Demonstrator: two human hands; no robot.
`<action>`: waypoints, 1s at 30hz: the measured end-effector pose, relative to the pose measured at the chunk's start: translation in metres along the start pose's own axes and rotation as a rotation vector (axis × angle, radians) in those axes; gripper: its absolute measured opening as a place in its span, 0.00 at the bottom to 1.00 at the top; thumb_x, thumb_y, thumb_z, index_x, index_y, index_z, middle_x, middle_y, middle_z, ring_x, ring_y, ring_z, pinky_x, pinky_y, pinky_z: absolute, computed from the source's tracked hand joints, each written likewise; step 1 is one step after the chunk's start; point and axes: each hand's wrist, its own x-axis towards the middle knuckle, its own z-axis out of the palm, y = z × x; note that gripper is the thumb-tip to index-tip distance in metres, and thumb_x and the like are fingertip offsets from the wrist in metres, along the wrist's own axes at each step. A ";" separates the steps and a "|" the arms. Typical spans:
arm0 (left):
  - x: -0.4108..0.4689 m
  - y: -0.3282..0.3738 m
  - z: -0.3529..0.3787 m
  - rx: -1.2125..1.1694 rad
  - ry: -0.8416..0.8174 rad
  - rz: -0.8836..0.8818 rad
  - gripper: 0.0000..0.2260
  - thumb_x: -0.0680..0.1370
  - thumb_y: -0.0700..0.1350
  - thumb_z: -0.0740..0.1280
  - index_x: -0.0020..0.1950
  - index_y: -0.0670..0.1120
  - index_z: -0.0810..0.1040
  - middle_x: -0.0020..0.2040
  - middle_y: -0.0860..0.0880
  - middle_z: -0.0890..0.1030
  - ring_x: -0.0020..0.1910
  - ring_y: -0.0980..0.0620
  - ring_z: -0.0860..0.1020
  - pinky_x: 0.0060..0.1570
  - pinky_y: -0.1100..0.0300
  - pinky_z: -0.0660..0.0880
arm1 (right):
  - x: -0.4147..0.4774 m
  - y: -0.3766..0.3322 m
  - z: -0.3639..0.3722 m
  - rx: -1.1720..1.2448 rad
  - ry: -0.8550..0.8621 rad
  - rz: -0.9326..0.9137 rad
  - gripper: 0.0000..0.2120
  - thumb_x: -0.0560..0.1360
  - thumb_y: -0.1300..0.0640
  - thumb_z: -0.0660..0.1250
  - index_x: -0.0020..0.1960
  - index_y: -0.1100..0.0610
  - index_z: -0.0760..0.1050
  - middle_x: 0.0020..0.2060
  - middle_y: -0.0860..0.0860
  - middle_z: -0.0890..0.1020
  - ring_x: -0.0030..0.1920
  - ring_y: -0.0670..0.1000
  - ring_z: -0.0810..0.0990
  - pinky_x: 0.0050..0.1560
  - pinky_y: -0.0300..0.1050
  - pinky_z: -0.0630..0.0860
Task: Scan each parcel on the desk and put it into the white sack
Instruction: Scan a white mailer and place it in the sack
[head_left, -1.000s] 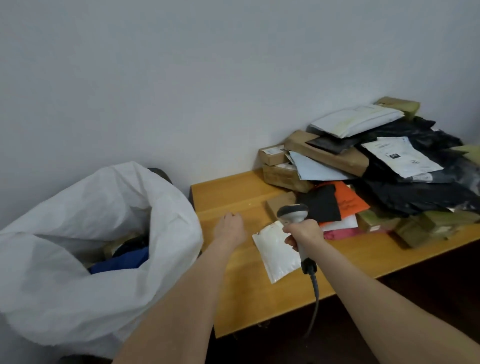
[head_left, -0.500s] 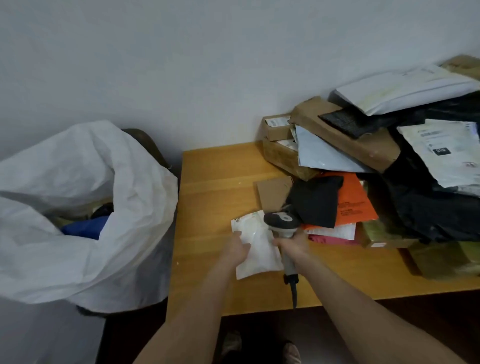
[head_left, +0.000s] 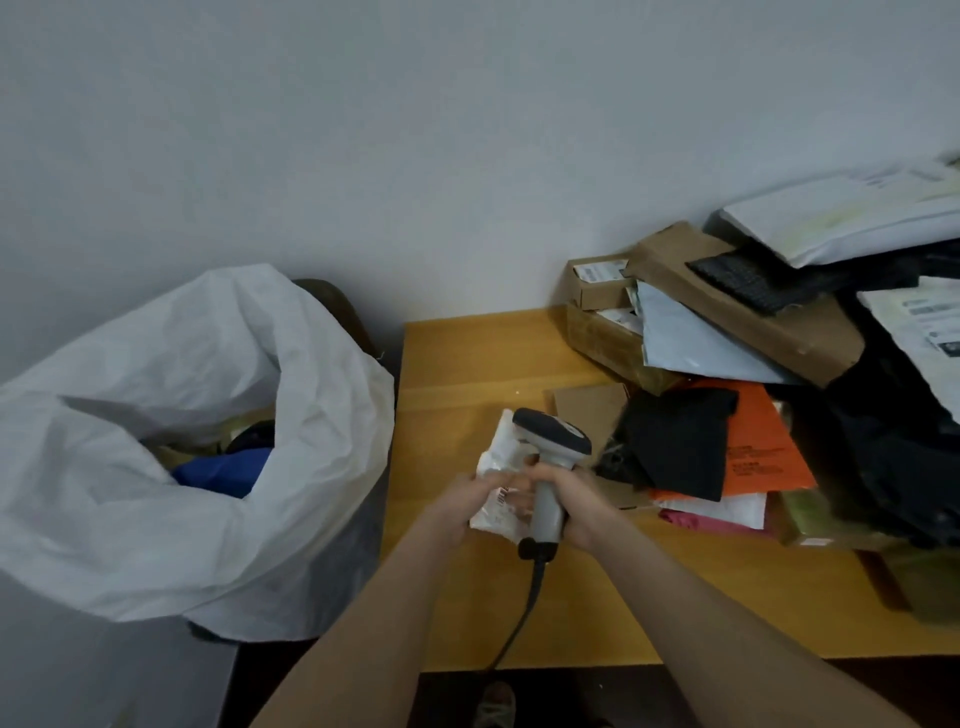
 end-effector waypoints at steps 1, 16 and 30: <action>0.000 0.006 -0.005 -0.016 0.016 0.016 0.17 0.76 0.45 0.69 0.62 0.38 0.75 0.52 0.40 0.82 0.51 0.41 0.81 0.56 0.43 0.77 | -0.004 -0.005 0.004 -0.003 -0.028 -0.001 0.05 0.73 0.65 0.69 0.48 0.64 0.77 0.41 0.60 0.83 0.39 0.58 0.82 0.39 0.49 0.78; -0.027 0.097 -0.041 0.066 -0.045 0.349 0.12 0.78 0.38 0.67 0.61 0.37 0.76 0.52 0.43 0.83 0.50 0.45 0.82 0.46 0.51 0.80 | -0.047 -0.070 0.011 0.064 0.263 -0.304 0.12 0.72 0.66 0.72 0.54 0.64 0.75 0.45 0.60 0.85 0.45 0.58 0.86 0.49 0.52 0.83; -0.012 0.118 -0.026 -0.113 0.174 0.420 0.15 0.76 0.37 0.69 0.63 0.37 0.76 0.54 0.40 0.82 0.50 0.42 0.82 0.53 0.42 0.78 | -0.089 -0.037 0.026 -0.144 0.369 -0.404 0.06 0.74 0.62 0.70 0.46 0.66 0.78 0.28 0.56 0.80 0.27 0.50 0.77 0.31 0.42 0.75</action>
